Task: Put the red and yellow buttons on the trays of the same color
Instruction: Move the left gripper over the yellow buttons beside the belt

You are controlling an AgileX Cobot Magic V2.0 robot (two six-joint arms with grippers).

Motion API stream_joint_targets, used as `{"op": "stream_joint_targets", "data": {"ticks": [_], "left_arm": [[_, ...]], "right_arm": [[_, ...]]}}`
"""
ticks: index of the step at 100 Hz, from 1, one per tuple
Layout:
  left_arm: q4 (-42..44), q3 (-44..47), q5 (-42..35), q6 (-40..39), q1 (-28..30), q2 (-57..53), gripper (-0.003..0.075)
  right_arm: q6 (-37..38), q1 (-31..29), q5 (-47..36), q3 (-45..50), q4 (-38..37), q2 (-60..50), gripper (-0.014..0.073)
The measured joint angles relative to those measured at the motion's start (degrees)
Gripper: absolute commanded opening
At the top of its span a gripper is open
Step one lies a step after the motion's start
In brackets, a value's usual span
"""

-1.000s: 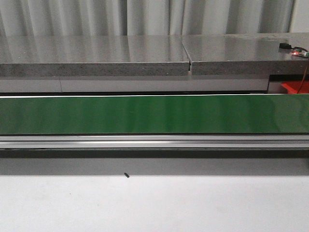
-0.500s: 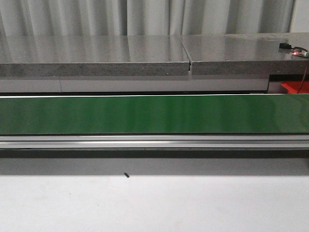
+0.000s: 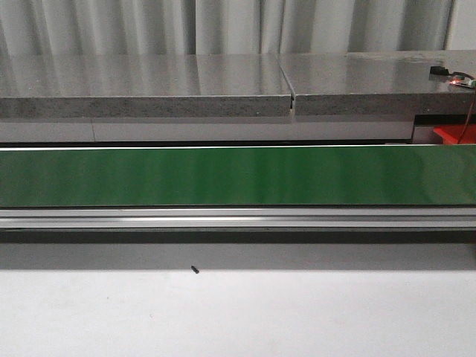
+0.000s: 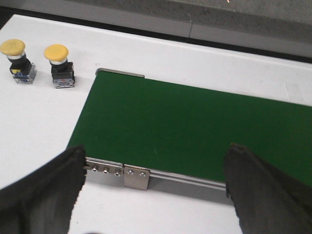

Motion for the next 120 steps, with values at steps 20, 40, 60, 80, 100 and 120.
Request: {"op": "stream_joint_targets", "data": {"ticks": [20, 40, 60, 80, 100, 120], "left_arm": [[-0.1, -11.2, 3.6, -2.5, 6.0, 9.6, 0.0576], [-2.0, -22.2, 3.9, -2.8, 11.8, 25.3, 0.0575], [-2.4, -31.5, 3.7, -2.8, 14.0, 40.6, 0.0573], [-2.4, -40.2, 3.5, -2.8, 14.0, 53.9, 0.0545], [-1.3, -46.7, 3.5, -2.8, 14.0, 63.3, 0.0543], [2.2, -50.4, 3.4, -2.8, 14.0, 69.8, 0.0543]], "right_arm": [[0.0, 0.0, 0.1, 0.0, 0.0, 0.0, -0.0069], [0.0, 0.0, 0.1, 0.0, 0.0, 0.0, -0.0069], [0.0, 0.0, 0.1, 0.0, 0.0, 0.0, -0.0069], [0.0, 0.0, 0.1, 0.0, 0.0, 0.0, -0.0069], [0.0, 0.0, 0.1, 0.0, 0.0, 0.0, -0.0069], [0.0, 0.0, 0.2, 0.0, 0.0, 0.0, -0.0069]]}}
